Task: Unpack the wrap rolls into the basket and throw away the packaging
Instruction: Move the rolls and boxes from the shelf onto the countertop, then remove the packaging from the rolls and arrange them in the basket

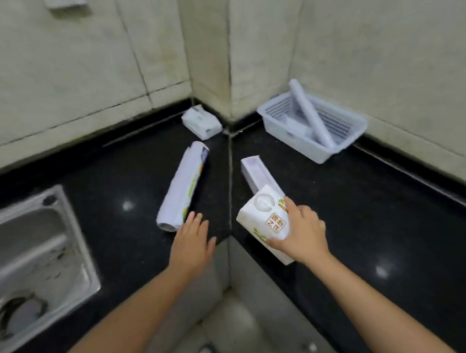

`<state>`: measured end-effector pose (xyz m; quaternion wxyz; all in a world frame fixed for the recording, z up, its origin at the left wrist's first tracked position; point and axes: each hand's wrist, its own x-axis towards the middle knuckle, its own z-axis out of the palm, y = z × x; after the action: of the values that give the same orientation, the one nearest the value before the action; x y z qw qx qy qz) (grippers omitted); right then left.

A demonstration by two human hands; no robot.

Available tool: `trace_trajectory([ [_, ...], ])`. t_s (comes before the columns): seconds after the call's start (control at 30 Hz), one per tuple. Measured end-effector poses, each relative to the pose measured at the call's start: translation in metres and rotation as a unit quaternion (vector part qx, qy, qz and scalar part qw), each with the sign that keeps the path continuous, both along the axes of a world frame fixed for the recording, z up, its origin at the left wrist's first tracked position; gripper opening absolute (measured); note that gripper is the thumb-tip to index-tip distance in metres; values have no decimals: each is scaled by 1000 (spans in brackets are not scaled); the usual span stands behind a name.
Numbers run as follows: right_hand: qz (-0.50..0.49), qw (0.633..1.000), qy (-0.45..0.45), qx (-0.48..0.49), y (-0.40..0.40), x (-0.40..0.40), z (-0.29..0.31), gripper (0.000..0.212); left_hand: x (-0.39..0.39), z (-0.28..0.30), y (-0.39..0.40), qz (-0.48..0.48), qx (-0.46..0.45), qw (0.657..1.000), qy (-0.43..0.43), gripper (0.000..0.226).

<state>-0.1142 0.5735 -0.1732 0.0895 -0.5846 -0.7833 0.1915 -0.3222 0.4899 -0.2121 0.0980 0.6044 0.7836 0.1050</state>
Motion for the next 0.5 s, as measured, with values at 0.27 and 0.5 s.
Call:
trace_trajectory([
  [0.27,160,986,-12,44,23,-230,11,92,-166,1,-38,190,-73,979,20,53],
  [0.5,251,966,-56,6,32,-373,-9,94,-223,-1,-64,257,-149,955,3,52],
])
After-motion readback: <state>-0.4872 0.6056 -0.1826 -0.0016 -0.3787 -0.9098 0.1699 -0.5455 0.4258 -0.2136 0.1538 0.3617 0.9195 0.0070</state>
